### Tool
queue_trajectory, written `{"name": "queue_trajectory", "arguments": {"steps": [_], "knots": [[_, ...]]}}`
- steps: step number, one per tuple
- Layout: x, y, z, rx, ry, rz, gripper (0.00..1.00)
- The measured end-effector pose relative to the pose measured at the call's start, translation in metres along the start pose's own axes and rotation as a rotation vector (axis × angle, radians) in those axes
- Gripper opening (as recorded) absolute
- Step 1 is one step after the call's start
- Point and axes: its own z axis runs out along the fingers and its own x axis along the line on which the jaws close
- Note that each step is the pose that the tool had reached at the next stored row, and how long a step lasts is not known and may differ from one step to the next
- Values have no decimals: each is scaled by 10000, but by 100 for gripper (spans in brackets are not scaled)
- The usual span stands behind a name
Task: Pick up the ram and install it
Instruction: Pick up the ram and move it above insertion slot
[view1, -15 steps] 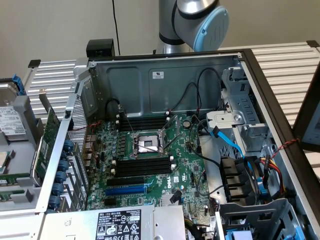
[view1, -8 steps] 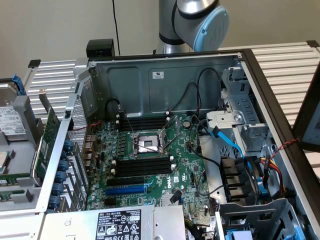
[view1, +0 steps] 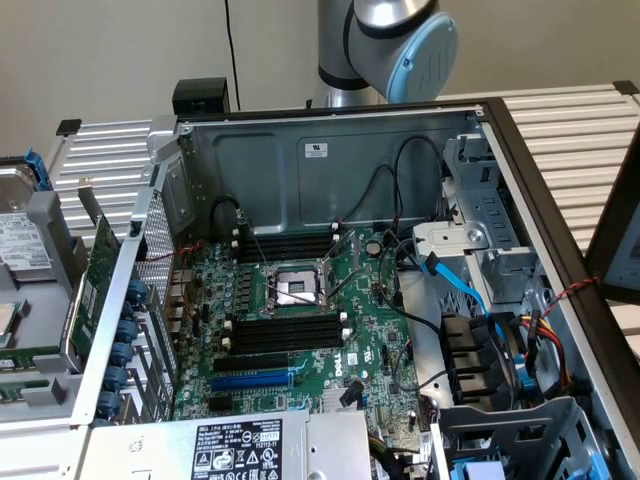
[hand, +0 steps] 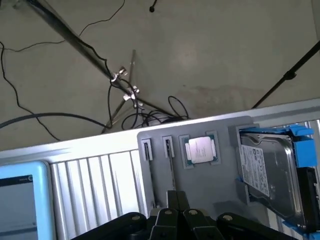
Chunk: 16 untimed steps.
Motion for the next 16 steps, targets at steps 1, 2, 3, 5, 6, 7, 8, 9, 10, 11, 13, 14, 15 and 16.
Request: {"name": "queue_trajectory", "arguments": {"steps": [1, 2, 3, 5, 6, 7, 8, 9, 10, 11, 13, 14, 15, 16], "knots": [[0, 0, 1, 58, -2, -138, 11], [0, 0, 2, 127, -8, -261, 11], [1, 0, 2, 192, -12, -385, 11], [1, -1, 6, 263, -16, -654, 11], [1, -1, 8, 293, -17, -786, 11], [1, -1, 11, 320, -19, -917, 11], [0, -1, 14, 334, -19, -1026, 11], [1, -2, 17, 340, -18, -1118, 11], [1, -2, 22, 347, -18, -1197, 11], [3, -3, 28, 351, -19, -1263, 11], [11, -7, 36, 349, -15, -1371, 17], [16, -10, 40, 349, -15, -1413, 24], [23, -14, 43, 350, -15, -1449, 24], [30, -17, 46, 349, -15, -1479, 30]]}}
